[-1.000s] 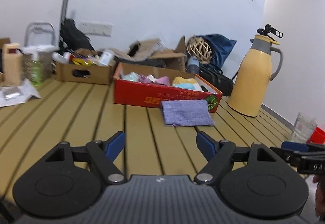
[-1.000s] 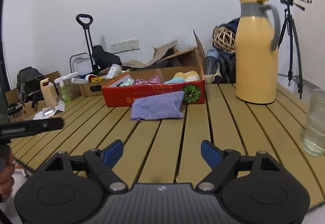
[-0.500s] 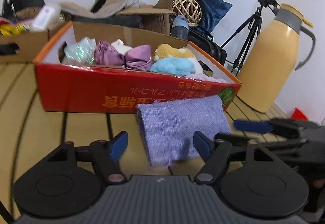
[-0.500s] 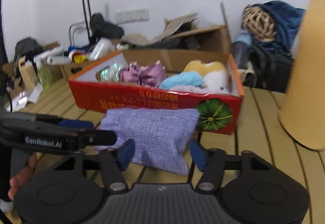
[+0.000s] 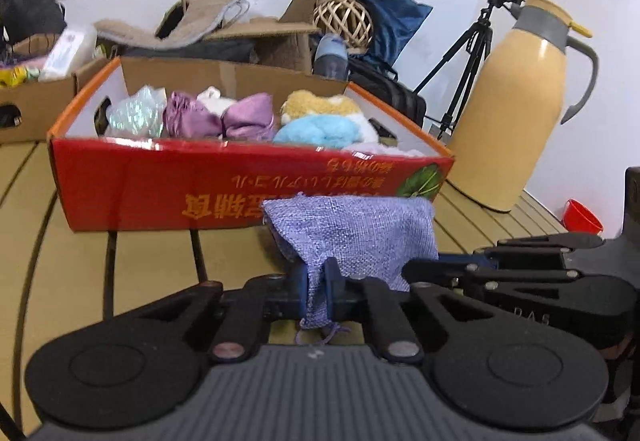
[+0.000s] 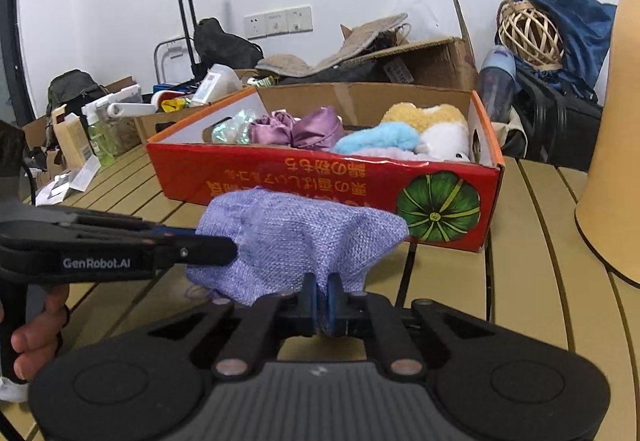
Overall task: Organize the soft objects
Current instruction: 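Lower the lavender pouch into the red box and open both grippers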
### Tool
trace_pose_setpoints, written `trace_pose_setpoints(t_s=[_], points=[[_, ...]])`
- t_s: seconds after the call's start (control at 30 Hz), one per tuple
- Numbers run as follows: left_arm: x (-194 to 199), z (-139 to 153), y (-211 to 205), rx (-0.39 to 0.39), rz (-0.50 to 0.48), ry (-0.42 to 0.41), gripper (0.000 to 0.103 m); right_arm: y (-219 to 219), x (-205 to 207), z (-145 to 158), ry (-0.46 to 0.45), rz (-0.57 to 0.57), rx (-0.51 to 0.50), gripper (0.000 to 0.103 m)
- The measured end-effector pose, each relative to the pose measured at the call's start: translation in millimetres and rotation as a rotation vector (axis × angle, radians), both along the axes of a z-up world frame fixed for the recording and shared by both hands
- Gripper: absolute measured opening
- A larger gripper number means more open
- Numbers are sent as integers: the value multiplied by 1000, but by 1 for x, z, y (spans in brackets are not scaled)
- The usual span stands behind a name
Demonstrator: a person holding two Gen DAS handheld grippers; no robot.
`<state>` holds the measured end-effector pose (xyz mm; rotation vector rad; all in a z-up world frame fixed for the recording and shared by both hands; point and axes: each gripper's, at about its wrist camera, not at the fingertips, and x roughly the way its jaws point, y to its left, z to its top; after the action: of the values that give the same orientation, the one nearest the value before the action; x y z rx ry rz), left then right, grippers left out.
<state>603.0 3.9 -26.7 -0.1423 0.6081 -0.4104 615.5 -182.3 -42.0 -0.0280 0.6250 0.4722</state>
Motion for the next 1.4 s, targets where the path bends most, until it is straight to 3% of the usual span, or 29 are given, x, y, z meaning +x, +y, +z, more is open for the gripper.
trace_pose_setpoints(t_s=[0.1,0.23,0.33,0.43,0.57,0.7,0.8,0.93,1.03,1.1,1.17,1.23,1.33,1.4], points=[[-16,19,1,1,-11,-57,8,-2,-15,11,-34,5,14,4],[-12,56,5,1,-14,-112,8,-5,-23,51,-108,26,66,4],[24,85,9,26,16,-148,8,5,10,83,-123,29,77,4],[84,106,13,29,45,-143,8,24,61,106,-131,36,73,4],[165,104,15,28,48,-51,7,56,144,109,-79,31,-27,4],[233,76,11,41,50,64,7,73,218,84,40,-17,-121,4],[268,50,3,27,43,153,7,78,258,60,165,-32,-129,5],[272,29,6,7,5,199,7,68,282,27,307,-37,-95,5],[270,29,8,4,20,197,9,63,278,24,323,-28,-53,9],[266,31,6,9,29,184,10,66,274,25,306,-25,-80,11],[255,41,6,40,27,159,19,68,267,31,295,-35,-108,22],[240,55,8,66,28,143,40,65,257,45,281,-29,-110,28],[209,85,16,115,16,93,40,59,232,78,227,-28,-134,36],[187,107,23,133,22,67,41,52,213,99,202,-39,-140,49]])
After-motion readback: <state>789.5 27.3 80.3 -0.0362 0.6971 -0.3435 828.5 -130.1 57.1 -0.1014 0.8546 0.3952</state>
